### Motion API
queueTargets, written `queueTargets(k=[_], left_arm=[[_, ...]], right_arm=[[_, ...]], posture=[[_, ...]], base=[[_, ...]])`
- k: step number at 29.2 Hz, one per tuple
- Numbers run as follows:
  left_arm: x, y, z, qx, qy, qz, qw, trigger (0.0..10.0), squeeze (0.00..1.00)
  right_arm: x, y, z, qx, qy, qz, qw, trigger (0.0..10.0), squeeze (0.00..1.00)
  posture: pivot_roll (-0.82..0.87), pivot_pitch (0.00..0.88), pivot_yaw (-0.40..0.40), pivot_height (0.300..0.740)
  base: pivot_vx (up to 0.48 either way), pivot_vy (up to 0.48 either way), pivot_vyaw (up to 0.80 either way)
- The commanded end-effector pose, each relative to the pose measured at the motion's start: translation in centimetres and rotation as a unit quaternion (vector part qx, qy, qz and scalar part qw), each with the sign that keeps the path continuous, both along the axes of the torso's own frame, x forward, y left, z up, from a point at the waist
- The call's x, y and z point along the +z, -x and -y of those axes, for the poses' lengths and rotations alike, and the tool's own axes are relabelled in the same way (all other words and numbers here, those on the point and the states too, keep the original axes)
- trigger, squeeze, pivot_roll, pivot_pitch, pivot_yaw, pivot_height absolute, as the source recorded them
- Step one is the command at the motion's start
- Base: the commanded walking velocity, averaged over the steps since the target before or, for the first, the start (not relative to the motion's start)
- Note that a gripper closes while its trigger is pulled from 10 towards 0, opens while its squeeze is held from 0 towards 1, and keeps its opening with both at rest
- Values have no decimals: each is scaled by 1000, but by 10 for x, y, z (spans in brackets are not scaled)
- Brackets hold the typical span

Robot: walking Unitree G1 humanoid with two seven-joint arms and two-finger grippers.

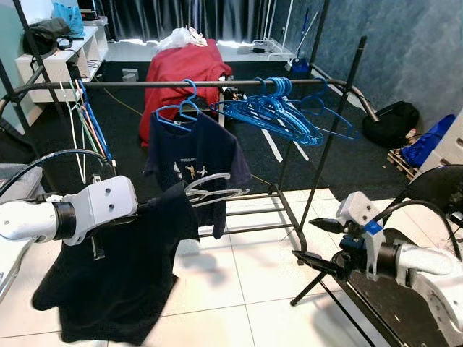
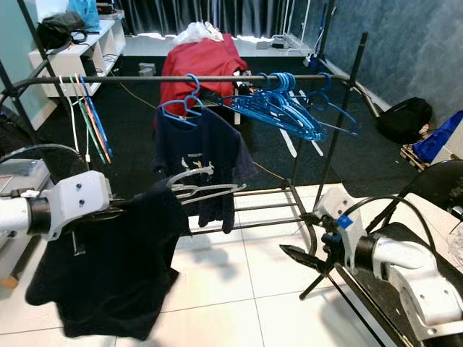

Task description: Hang hanger

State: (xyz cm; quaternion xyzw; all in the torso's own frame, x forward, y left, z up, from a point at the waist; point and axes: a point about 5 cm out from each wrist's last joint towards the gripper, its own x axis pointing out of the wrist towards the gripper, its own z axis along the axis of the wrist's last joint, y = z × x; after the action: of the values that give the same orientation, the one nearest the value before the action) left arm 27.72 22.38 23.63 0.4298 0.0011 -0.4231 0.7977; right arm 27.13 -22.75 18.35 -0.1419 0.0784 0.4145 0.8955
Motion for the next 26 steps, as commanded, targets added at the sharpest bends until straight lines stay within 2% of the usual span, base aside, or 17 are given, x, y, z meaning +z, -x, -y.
queueTargets(k=[1, 2, 4, 6, 7, 8, 10, 11, 12, 14, 15, 16, 18, 22, 26], left_arm=[[10, 6, 10, -47, -16, 0, 999, 10000, 0], [11, 8, 14, -66, -19, -8, 998, 10000, 0], [12, 10, 19, -86, -20, -16, 996, 10000, 0], [13, 14, 26, -117, -36, -26, 992, 10000, 0], [13, 14, 26, -117, -36, -26, 992, 10000, 0], [12, 15, 28, -127, -46, -31, 990, 10000, 0], [12, 15, 28, -127, -46, -31, 990, 10000, 0], [10, 15, 34, -141, -52, -35, 988, 10000, 0], [10, 15, 34, -141, -52, -35, 988, 10000, 0], [4, 17, 51, -178, -52, -44, 982, 10000, 0], [4, 17, 51, -178, -52, -44, 982, 10000, 0], [2, 18, 57, -191, -48, -46, 979, 10000, 0], [2, 19, 61, -198, -46, -48, 978, 10000, 0], [2, 20, 64, -207, -44, -51, 976, 10000, 0], [3, 21, 69, -220, -40, -52, 973, 10000, 0]], right_arm=[[24, -4, -3, 0, -45, 49, 998, 10000, 0], [35, -8, -3, -6, -70, 71, 995, 10000, 0], [39, -11, -6, -1, -75, 81, 994, 10000, 0], [37, -8, -23, 57, -65, 72, 994, 10000, 0], [37, -8, -23, 57, -65, 72, 994, 10000, 0], [34, -5, -33, 89, -60, 64, 992, 10000, 0], [34, -5, -33, 89, -60, 64, 992, 10000, 0], [31, -2, -43, 124, -56, 55, 989, 10000, 0], [31, -2, -43, 124, -56, 55, 989, 10000, 0], [25, 9, -65, 203, -58, 21, 977, 10000, 0], [25, 9, -65, 203, -58, 21, 977, 10000, 0], [23, 13, -70, 233, -55, 8, 971, 10000, 0], [23, 16, -73, 246, -52, 2, 968, 10000, 0], [23, 12, -73, 241, -40, 7, 970, 10000, 0], [15, 2, -82, 220, -12, 19, 975, 10000, 0]], posture=[[-3, 18, -26, 740], [-3, 20, -26, 740], [-2, 18, -20, 740], [-3, 15, -20, 740], [-3, 15, -20, 740], [2, 15, -20, 740], [2, 15, -20, 740], [2, 16, -20, 740], [2, 16, -20, 740], [7, 9, -21, 740], [7, 9, -21, 740], [7, 9, -21, 740], [4, 8, -20, 740], [0, 12, -20, 740], [-2, 16, -17, 740]], base=[[0, 0, 0], [0, 0, 0], [0, 0, 0], [0, 0, 0], [0, 0, 0], [0, 0, 0], [0, 0, 0], [0, 0, 0], [0, 0, 0], [0, 0, 0], [0, 0, 0], [0, 0, 0], [0, 0, 0], [0, 0, 0], [0, 0, 0]])
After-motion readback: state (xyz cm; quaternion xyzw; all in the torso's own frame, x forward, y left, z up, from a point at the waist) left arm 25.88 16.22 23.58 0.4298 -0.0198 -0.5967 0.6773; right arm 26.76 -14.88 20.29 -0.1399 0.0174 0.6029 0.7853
